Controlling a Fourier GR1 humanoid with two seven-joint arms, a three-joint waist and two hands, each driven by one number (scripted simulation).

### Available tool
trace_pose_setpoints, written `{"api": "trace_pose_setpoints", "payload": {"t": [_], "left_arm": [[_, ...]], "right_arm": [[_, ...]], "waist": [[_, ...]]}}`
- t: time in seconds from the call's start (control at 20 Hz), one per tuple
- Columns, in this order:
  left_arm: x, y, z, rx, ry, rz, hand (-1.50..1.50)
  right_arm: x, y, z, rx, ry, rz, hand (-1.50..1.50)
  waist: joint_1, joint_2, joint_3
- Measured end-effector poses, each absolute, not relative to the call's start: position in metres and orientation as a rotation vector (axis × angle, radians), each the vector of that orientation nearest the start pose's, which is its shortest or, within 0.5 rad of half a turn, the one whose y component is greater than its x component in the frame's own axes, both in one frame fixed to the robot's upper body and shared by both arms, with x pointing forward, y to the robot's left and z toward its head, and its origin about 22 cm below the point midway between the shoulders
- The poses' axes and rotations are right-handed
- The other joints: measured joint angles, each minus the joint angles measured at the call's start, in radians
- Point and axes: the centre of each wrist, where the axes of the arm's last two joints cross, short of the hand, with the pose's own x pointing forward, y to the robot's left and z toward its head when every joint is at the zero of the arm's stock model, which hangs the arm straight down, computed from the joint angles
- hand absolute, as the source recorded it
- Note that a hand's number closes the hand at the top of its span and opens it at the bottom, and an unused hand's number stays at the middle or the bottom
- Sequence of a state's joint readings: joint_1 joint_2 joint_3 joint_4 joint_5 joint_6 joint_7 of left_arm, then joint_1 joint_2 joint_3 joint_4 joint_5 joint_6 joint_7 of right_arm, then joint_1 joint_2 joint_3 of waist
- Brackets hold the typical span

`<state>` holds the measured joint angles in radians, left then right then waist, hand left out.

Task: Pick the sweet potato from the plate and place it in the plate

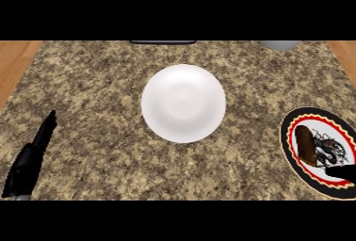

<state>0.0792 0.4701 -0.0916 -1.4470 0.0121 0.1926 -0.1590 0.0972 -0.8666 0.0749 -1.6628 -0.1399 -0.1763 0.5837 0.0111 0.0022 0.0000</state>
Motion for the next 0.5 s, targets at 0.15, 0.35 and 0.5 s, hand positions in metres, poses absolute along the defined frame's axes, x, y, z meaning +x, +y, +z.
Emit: {"api": "trace_pose_setpoints", "payload": {"t": [0.15,0.35,0.5], "left_arm": [[0.218,0.336,-0.004,0.463,-1.514,-0.297,0.0],[0.217,0.338,0.001,0.466,-1.513,-0.3,0.0],[0.216,0.339,0.0,0.463,-1.514,-0.292,0.0]], "right_arm": [[0.228,-0.385,0.091,-0.674,-0.914,0.346,-1.5],[0.236,-0.388,0.075,-0.648,-0.886,0.383,-1.5],[0.244,-0.39,0.063,-0.621,-0.878,0.404,-1.5]], "waist": [[-0.003,-0.001,0.0],[-0.005,-0.002,0.0],[-0.005,-0.002,0.0]]}}
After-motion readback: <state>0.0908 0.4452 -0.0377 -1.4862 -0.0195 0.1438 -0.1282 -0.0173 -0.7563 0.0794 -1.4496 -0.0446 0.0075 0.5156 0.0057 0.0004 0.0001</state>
